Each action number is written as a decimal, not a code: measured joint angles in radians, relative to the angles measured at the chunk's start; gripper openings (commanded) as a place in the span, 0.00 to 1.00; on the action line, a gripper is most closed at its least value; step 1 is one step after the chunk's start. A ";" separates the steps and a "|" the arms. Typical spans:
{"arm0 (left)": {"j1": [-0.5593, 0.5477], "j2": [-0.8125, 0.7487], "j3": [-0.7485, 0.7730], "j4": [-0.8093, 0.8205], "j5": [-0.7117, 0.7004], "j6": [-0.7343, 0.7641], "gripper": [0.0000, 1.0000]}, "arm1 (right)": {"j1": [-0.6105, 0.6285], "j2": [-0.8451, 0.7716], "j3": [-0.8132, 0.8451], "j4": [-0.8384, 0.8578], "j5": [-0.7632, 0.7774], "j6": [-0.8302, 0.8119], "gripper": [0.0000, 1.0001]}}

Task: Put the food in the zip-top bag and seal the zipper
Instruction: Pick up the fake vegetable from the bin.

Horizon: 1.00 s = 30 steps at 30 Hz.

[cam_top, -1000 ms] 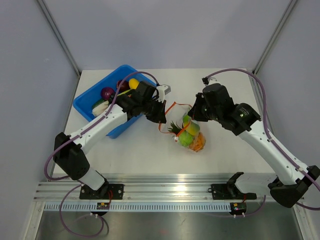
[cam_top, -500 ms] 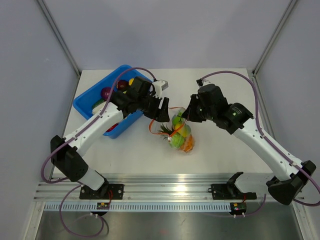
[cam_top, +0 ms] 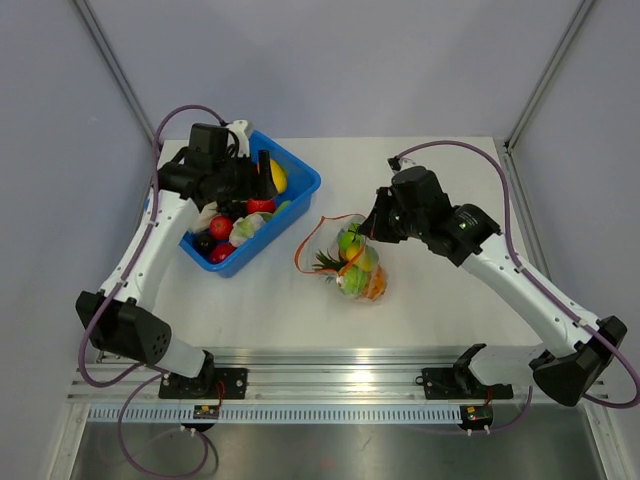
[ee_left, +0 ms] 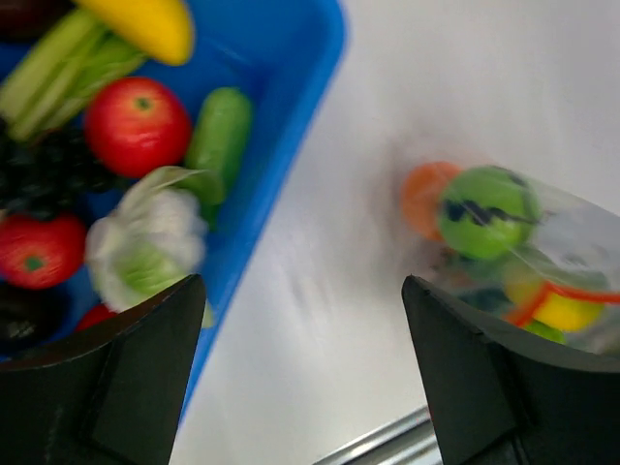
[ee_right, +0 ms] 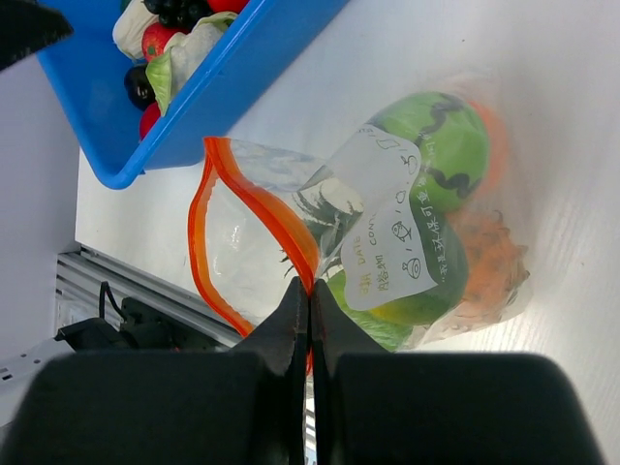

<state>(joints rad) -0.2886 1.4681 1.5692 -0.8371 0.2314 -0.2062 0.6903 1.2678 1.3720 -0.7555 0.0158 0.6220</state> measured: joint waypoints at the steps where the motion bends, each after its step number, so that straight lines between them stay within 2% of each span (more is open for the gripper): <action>1: 0.023 0.011 0.003 -0.004 -0.043 -0.005 0.86 | 0.000 0.002 0.000 0.002 -0.001 0.000 0.00; 6: 0.137 0.121 0.028 -0.005 -0.216 -0.033 0.88 | 0.000 0.014 0.004 0.006 -0.008 -0.001 0.00; 7: 0.153 0.141 0.028 -0.003 -0.236 -0.039 0.96 | 0.000 0.018 0.005 0.009 -0.011 -0.002 0.00; 8: 0.171 0.167 0.029 -0.002 -0.265 -0.050 0.99 | 0.000 0.022 0.007 0.010 -0.012 -0.003 0.00; 11: 0.205 0.242 0.042 0.011 -0.344 -0.106 0.98 | 0.000 0.037 0.010 0.016 -0.022 -0.006 0.00; 20: 0.284 0.425 0.093 0.129 -0.379 -0.256 0.99 | 0.000 0.067 0.012 0.030 -0.038 -0.012 0.00; 30: 0.303 0.563 0.165 0.216 -0.414 -0.354 0.99 | 0.000 0.103 0.016 0.030 -0.037 -0.021 0.00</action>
<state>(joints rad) 0.0147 2.0312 1.7340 -0.6216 -0.1825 -0.5598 0.6903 1.3705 1.3880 -0.7254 -0.0216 0.6014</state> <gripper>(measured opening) 0.988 0.011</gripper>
